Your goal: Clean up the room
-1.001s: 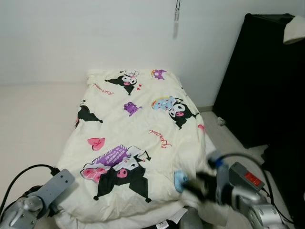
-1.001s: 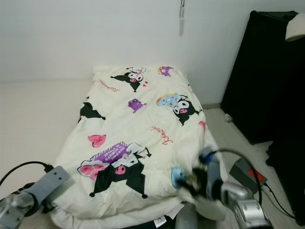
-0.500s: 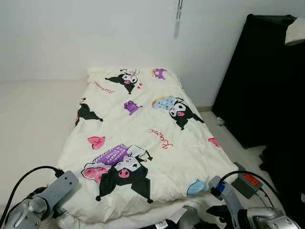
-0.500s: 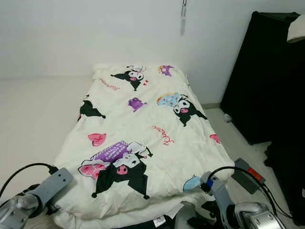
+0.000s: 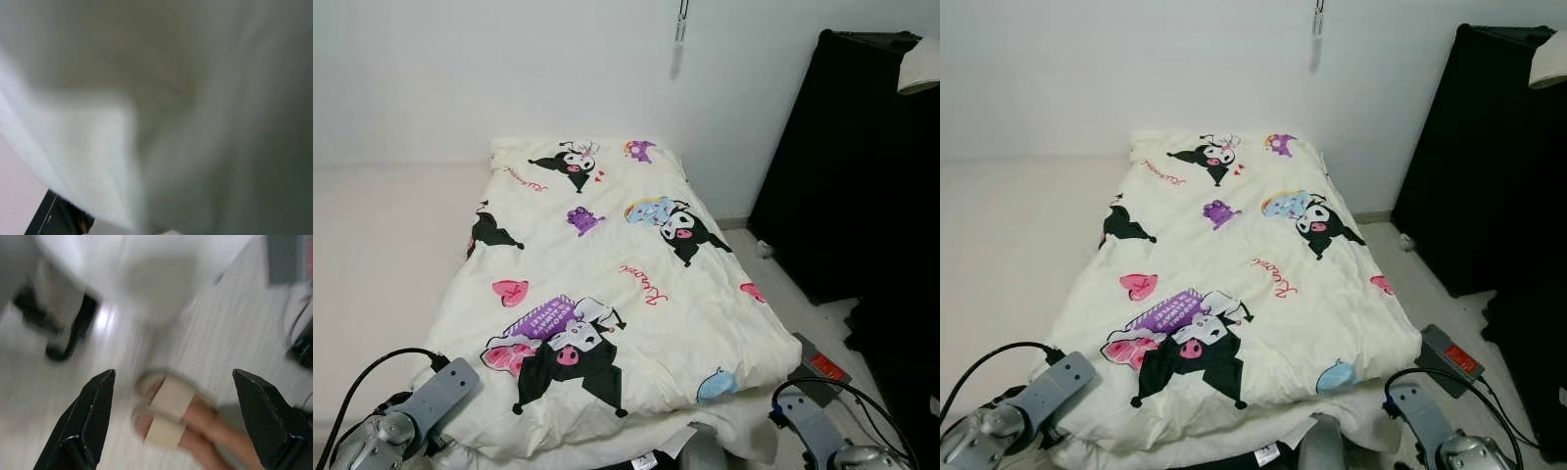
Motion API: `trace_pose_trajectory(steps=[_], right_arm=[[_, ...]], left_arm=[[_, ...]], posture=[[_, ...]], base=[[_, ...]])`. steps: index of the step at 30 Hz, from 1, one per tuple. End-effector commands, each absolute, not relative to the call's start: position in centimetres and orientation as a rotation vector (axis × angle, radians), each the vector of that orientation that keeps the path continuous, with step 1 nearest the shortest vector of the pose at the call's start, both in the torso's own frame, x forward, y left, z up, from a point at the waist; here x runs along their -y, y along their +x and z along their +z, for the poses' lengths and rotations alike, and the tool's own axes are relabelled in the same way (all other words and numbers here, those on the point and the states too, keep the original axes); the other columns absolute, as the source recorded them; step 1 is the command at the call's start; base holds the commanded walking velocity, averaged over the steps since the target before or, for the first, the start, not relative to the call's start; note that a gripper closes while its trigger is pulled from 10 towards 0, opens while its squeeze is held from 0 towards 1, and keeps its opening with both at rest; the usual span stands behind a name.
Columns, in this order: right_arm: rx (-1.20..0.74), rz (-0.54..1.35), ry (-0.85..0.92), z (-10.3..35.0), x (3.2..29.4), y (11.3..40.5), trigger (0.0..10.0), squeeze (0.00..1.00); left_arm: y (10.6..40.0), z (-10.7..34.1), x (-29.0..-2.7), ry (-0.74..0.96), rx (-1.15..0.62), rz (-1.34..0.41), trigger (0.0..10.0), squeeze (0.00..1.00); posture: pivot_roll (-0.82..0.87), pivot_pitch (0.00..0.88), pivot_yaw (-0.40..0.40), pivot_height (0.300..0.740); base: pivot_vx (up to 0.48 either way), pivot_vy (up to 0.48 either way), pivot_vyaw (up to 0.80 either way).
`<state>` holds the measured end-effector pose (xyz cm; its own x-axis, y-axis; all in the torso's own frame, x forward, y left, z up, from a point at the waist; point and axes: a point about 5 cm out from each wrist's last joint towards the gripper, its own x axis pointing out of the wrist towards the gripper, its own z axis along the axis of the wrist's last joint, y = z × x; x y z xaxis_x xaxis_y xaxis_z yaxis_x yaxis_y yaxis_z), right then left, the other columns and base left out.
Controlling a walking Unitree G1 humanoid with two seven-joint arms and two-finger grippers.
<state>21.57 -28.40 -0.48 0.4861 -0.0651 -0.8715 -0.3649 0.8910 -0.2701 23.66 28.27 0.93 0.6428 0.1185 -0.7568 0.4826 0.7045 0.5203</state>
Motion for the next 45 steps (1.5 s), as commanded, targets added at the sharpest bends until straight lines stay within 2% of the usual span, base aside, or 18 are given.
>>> trace_pose_trajectory(steps=[1,3,8,16,17,22,26,35,36,45], right_arm=[[-0.983,0.169,-0.472,-0.3,28.0,22.5,10.0,0.0],[-0.889,0.144,-0.471,0.1,27.2,23.9,10.0,0.0],[-0.816,0.074,-0.44,0.0,26.6,25.1,10.0,0.0],[-0.799,0.004,-0.406,-0.7,26.2,25.5,10.0,0.0],[-0.733,-0.048,-0.401,-0.4,26.0,26.2,10.0,0.0],[-0.641,-0.078,-0.364,0.4,25.7,27.2,10.0,0.0],[-0.559,-0.051,-0.419,1.3,25.2,28.4,10.0,0.0],[-0.532,-0.01,-0.483,1.4,24.8,28.9,10.0,0.0],[-0.521,0.002,-0.484,1.5,24.6,28.9,0.0,0.0],[-0.444,0.072,-0.504,2.2,23.7,29.6,0.0,0.0]], left_arm=[[23.7,0.9,-27.9,0.791,-0.85,-0.25,10.0,1.0],[23.9,1.0,-27.8,0.793,-0.84,-0.247,10.0,1.0],[24.0,1.0,-27.7,0.789,-0.83,-0.247,10.0,1.0],[23.6,0.6,-27.4,0.764,-0.846,-0.256,10.0,1.0],[23.5,0.5,-27.3,0.756,-0.847,-0.255,10.0,0.0],[23.5,0.5,-27.3,0.76,-0.843,-0.251,10.0,0.0],[23.5,0.7,-27.5,0.769,-0.843,-0.249,10.0,0.0],[23.2,0.9,-28.1,0.783,-0.848,-0.239,10.0,0.0],[23.2,0.9,-28.1,0.785,-0.849,-0.238,10.0,0.0],[23.2,0.9,-28.0,0.787,-0.845,-0.235,10.0,0.0]], posture=[[-0.07,0.032,-0.046,0.546],[-0.07,0.032,-0.046,0.546],[-0.07,0.038,-0.049,0.546],[-0.07,0.043,-0.053,0.546],[-0.06,0.047,-0.054,0.546],[-0.06,0.049,-0.05,0.546],[-0.06,0.054,-0.049,0.546],[-0.05,0.064,-0.051,0.546],[-0.05,0.064,-0.051,0.546],[-0.05,0.065,-0.05,0.546]], base=[[0.0,0.0,0.0],[0.0,0.0,0.0],[0.0,0.0,0.0],[0.0,0.0,0.0],[0.0,0.0,0.0],[0.0,0.0,0.0],[0.0,0.0,0.0],[0.0,0.0,0.0],[0.0,0.0,0.0],[0.0,0.0,0.0]])
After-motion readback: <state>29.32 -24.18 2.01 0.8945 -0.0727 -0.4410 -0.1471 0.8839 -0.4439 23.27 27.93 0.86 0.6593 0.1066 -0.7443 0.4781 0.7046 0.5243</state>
